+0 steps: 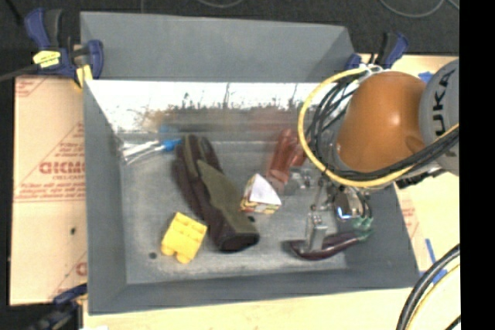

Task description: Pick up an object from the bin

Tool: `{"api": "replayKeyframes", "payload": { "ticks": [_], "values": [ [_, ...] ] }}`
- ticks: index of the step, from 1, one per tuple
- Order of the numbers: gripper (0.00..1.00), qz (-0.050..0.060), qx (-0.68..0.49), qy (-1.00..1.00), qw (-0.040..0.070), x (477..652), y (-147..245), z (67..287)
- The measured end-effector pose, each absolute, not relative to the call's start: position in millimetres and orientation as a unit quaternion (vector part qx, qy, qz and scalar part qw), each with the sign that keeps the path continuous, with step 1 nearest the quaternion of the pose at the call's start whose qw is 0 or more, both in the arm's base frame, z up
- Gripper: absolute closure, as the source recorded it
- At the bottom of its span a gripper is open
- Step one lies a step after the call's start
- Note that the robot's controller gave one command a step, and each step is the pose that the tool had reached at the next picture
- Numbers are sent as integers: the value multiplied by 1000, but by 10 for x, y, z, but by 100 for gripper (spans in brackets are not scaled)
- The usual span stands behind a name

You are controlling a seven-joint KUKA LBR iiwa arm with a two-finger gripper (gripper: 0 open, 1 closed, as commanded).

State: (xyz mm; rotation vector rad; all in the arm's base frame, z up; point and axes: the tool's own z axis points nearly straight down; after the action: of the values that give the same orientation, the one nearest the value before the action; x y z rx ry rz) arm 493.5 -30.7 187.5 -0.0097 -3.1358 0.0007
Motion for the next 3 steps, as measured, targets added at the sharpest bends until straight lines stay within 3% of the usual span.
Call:
{"api": "replayKeyframes", "payload": {
  "ticks": [1, 2, 3],
  "values": [
    [0, 1, -3, -1000, -1, 4951, -308, 1918],
    [0, 1, 18, -1000, -4, 4946, -580, 1465],
    [0, 2, 46, -999, -4, 4821, -671, 860]
  ]
}}
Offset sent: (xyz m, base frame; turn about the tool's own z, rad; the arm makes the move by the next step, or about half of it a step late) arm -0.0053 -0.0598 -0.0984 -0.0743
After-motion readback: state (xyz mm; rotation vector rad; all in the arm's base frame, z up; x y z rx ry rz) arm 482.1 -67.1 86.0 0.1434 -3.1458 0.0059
